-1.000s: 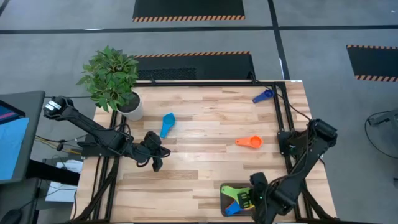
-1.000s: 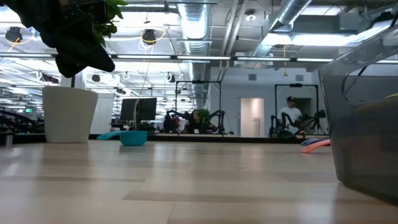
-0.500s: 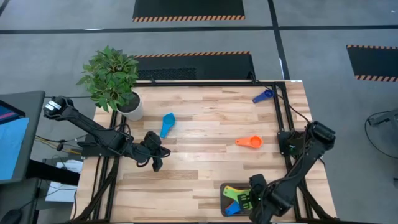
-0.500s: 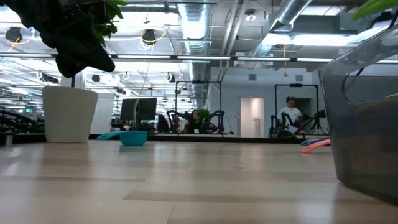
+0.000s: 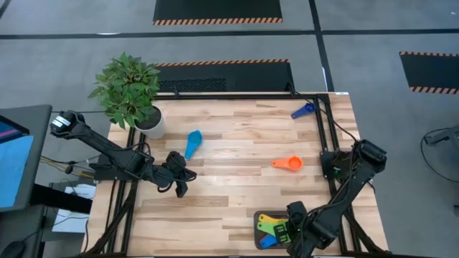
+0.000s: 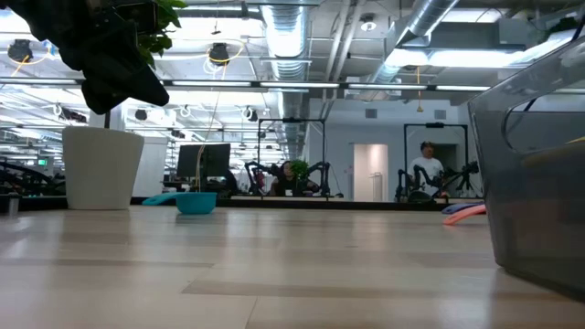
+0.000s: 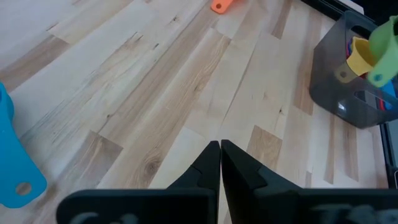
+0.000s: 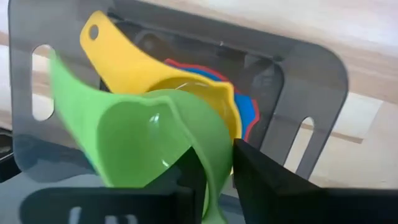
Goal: Nest measuring cups in basket
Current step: Stack the green measuring cup on top of the yellow measuring cup in the black bin, then stack the light blue measuring cup on top of the green measuring cup in the black bin
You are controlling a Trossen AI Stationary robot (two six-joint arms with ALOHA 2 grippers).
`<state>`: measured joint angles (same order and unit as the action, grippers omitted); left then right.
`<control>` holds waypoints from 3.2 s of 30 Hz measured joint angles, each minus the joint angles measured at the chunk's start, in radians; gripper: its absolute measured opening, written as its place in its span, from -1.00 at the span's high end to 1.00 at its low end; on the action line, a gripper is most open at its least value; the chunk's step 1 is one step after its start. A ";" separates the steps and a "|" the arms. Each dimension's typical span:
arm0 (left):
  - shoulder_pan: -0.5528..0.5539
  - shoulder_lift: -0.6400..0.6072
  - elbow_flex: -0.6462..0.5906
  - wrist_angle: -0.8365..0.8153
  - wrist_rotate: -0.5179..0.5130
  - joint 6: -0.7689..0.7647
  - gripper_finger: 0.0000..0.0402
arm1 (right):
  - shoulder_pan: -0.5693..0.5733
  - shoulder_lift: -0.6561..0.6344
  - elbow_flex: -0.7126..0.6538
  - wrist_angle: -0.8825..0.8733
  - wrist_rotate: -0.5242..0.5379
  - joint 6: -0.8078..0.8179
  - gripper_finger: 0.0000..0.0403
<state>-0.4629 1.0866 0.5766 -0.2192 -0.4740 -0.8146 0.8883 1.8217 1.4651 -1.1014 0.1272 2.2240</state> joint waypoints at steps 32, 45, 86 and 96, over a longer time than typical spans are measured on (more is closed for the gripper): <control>0.000 0.000 0.000 0.000 0.030 -0.027 1.00 | -0.179 -0.015 0.095 -0.071 0.285 -0.475 0.53; 0.003 0.000 0.000 0.000 0.007 -0.091 1.00 | -0.462 -0.051 0.303 -0.275 0.331 -1.081 0.65; 0.335 0.742 0.929 -0.754 0.032 -0.054 0.74 | -0.476 -0.735 -0.486 -0.358 0.539 -0.867 0.65; 0.334 0.878 1.111 -0.994 0.029 -0.071 0.56 | -0.492 -0.714 -0.489 -0.341 0.546 -0.905 0.65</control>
<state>-0.1291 1.9648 1.6876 -1.2132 -0.4451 -0.8855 0.3967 1.1074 0.9756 -1.4429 0.6736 1.3189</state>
